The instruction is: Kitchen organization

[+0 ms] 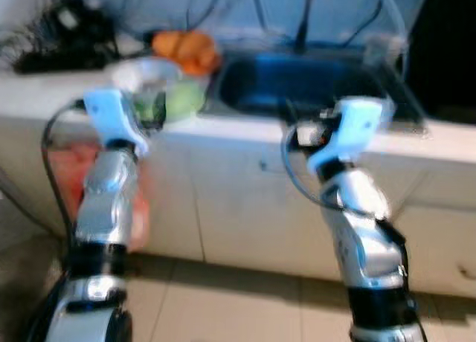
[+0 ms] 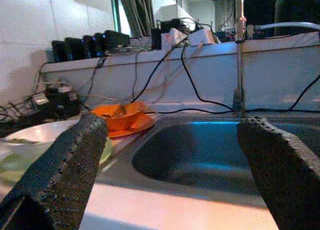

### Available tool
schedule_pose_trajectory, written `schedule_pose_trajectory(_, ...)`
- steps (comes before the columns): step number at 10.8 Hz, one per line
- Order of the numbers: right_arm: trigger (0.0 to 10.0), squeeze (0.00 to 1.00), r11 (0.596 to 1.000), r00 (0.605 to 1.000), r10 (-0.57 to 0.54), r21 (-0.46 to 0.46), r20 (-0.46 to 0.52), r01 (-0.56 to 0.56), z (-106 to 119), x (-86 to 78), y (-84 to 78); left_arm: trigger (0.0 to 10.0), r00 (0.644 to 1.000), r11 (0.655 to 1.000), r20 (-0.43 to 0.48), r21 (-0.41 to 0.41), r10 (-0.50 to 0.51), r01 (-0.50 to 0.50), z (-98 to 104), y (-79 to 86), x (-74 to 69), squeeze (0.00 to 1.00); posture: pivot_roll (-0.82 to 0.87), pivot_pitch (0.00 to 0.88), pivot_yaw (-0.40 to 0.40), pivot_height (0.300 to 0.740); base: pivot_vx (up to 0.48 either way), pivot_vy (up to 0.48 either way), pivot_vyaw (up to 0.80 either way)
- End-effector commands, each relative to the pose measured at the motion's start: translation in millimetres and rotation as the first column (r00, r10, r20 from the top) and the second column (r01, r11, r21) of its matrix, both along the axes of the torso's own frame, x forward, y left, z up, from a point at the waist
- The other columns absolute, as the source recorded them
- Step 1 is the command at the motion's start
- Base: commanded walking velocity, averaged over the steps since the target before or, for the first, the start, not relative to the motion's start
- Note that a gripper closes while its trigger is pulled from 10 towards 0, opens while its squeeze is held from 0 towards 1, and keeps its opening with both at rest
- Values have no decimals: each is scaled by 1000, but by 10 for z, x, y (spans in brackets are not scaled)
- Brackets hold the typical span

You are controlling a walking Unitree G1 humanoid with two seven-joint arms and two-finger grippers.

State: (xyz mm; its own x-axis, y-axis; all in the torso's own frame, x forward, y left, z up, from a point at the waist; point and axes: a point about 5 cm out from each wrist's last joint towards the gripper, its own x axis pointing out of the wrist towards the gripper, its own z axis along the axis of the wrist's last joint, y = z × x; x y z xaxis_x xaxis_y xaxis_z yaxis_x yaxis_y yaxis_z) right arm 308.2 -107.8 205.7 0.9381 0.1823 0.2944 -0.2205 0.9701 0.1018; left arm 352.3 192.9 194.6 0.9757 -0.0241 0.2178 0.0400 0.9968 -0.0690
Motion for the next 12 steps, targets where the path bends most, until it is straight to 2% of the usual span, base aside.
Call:
schedule_pose_trajectory(1,10000,0,1000,1000,-29,0,1,29,8,6,-92,10000,999,999,1,-1,-36,36,29,-105,20,0,74,0,28,740,337,0,0)
schedule_pose_trajectory(2,10000,0,1000,1000,-28,-1,-1,28,2,4,-95,10000,999,999,-3,-3,-32,32,22,-107,19,0,74,0,26,740,334,0,0)
schedule_pose_trajectory(6,10000,0,1000,1000,-25,1,-6,25,-8,6,-95,10000,999,999,-32,-27,16,-17,-13,-54,34,0,76,0,24,740,0,0,0)
schedule_pose_trajectory(12,10000,0,999,1000,-11,30,-13,11,-7,9,-61,10000,999,999,-41,-26,34,-35,0,-10,34,0,88,0,22,740,0,0,0)
